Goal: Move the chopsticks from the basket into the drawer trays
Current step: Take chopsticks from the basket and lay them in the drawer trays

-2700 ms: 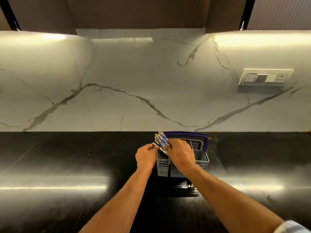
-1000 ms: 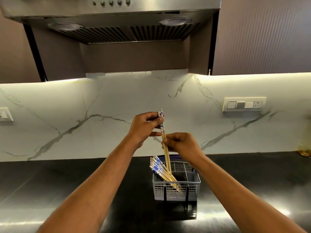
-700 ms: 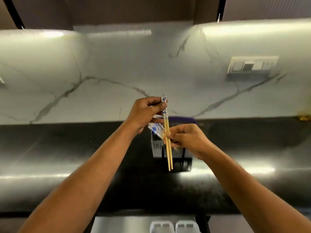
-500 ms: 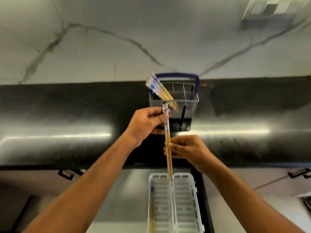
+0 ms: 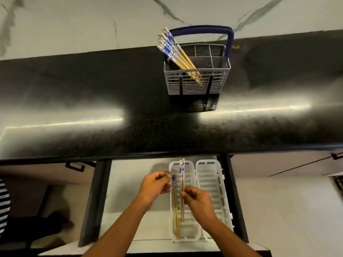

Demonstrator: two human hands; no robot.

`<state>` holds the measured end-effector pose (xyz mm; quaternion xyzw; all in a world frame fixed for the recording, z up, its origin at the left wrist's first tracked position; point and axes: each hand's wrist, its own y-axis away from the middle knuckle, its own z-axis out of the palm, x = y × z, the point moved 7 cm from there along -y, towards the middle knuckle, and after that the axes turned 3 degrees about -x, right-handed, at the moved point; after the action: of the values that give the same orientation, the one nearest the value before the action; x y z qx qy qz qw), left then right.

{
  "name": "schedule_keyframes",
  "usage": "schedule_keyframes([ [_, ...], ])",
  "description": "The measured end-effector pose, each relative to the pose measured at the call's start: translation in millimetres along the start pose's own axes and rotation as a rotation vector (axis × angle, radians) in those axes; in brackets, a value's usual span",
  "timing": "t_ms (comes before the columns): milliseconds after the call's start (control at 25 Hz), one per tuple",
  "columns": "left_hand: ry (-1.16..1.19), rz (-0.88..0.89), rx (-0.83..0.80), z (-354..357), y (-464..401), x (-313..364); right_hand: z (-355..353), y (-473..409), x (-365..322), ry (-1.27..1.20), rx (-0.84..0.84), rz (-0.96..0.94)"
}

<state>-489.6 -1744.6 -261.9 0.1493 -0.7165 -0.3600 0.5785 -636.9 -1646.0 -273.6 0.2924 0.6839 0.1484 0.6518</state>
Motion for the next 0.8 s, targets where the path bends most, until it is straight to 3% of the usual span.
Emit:
schedule_keyframes([
  [240, -0.417, -0.020, 0.040, 1.8, -28.5, -11.9, 23.5, -14.5, 31.1, 0.260, 0.092, 0.122],
  [360, -0.517, -0.030, 0.071, 3.3, -37.1, -11.5, 29.0, -31.7, 36.7, 0.391, 0.103, 0.172],
  [560, -0.531, -0.063, 0.075, 3.2, -42.5, -14.6, 31.2, -46.0, 42.1, 0.453, 0.184, 0.317],
  [800, -0.444, -0.101, 0.053, -0.1, -44.7, -18.2, 40.4, -47.3, 49.3, 0.583, 0.212, 0.298],
])
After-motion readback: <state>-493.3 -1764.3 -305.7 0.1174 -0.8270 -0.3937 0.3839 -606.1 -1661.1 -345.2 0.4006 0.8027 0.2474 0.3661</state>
